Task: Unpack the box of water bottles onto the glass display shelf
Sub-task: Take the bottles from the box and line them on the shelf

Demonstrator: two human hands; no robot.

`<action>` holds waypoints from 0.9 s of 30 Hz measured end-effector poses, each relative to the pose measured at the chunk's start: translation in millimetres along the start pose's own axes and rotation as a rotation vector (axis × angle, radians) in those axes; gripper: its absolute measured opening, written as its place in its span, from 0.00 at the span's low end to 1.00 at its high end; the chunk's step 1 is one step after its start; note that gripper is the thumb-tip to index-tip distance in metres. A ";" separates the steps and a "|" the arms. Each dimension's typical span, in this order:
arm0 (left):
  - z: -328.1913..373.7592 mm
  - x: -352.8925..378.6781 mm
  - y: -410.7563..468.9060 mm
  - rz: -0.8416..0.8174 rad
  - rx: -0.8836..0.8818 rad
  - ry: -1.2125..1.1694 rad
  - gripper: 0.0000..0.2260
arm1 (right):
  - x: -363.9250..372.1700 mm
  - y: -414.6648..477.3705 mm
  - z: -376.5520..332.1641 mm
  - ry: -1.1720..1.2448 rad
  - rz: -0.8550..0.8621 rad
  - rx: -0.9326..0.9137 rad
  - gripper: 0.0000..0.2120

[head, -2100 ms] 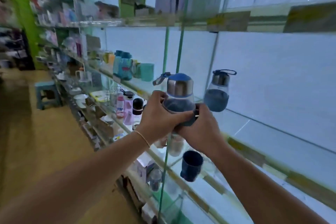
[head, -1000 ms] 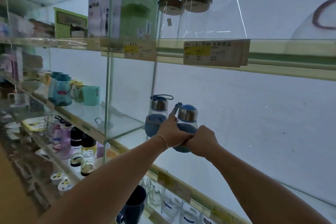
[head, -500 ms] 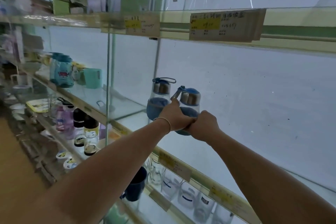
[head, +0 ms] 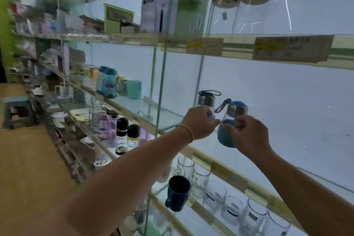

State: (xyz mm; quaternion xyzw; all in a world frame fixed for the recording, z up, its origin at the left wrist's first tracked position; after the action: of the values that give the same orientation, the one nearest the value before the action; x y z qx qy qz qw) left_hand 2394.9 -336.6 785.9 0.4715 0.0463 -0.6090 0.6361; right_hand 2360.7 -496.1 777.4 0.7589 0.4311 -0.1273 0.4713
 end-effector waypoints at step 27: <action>-291.0 -229.4 -225.3 -0.091 -0.608 0.252 0.16 | 312.7 -183.1 -230.6 0.354 -0.599 -0.049 0.06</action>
State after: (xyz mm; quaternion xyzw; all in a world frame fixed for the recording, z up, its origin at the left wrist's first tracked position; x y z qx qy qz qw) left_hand 2302.3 64.0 648.4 0.3291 0.3252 -0.5322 0.7091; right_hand 2356.2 -105.1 599.8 0.5973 0.7127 -0.1162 0.3491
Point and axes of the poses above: each hand's wrist, its own y-axis towards the middle knuckle, its own x-axis out of the palm, z = x × y, the point moved 3 cm from there along y, towards the middle knuckle
